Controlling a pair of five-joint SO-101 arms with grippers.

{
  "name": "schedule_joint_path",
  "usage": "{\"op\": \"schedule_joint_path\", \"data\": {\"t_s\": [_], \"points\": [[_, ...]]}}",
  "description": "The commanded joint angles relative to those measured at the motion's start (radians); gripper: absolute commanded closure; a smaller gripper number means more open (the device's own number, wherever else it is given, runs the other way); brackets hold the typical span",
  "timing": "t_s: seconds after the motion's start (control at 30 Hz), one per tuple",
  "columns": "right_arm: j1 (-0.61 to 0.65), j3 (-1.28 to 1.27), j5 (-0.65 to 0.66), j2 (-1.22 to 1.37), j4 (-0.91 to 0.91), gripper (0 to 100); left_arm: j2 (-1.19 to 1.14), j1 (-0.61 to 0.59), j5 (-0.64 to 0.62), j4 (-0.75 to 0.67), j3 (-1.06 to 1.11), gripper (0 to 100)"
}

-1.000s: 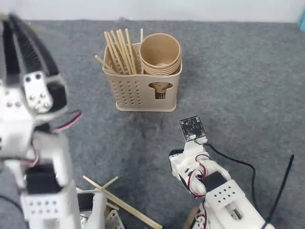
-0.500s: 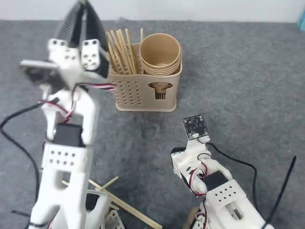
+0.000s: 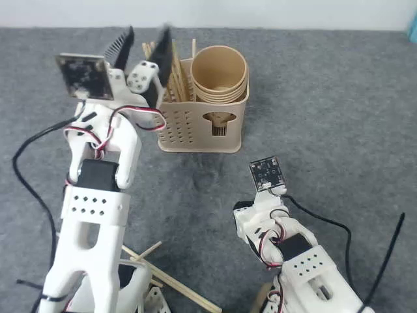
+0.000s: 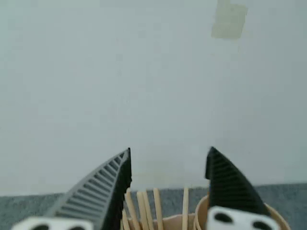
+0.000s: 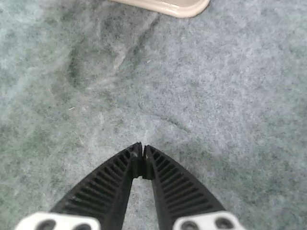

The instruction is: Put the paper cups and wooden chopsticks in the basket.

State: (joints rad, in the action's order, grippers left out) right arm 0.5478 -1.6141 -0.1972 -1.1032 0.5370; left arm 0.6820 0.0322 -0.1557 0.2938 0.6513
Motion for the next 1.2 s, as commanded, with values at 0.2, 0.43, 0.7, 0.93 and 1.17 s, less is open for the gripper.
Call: {"op": "schedule_joint_path", "data": {"t_s": [0.2,0.43,0.7,0.93,1.17], "points": [[-0.01,0.018,0.023,-0.018,-0.018,99.1,-0.009,-0.126,-0.144,0.704,-0.458,85],[-0.008,0.017,0.023,-0.018,-0.021,99.1,-0.009,-0.321,-0.207,1.138,-0.562,93],[-0.008,0.014,0.02,-0.018,-0.022,99.1,-0.008,-0.474,-0.232,1.249,-0.208,93],[-0.008,0.014,0.021,-0.018,-0.019,99.1,-0.002,-0.675,-0.222,1.252,0.079,93],[-0.008,0.014,0.025,-0.018,-0.018,99.1,-0.008,-0.91,-0.055,1.186,0.166,93]]}}
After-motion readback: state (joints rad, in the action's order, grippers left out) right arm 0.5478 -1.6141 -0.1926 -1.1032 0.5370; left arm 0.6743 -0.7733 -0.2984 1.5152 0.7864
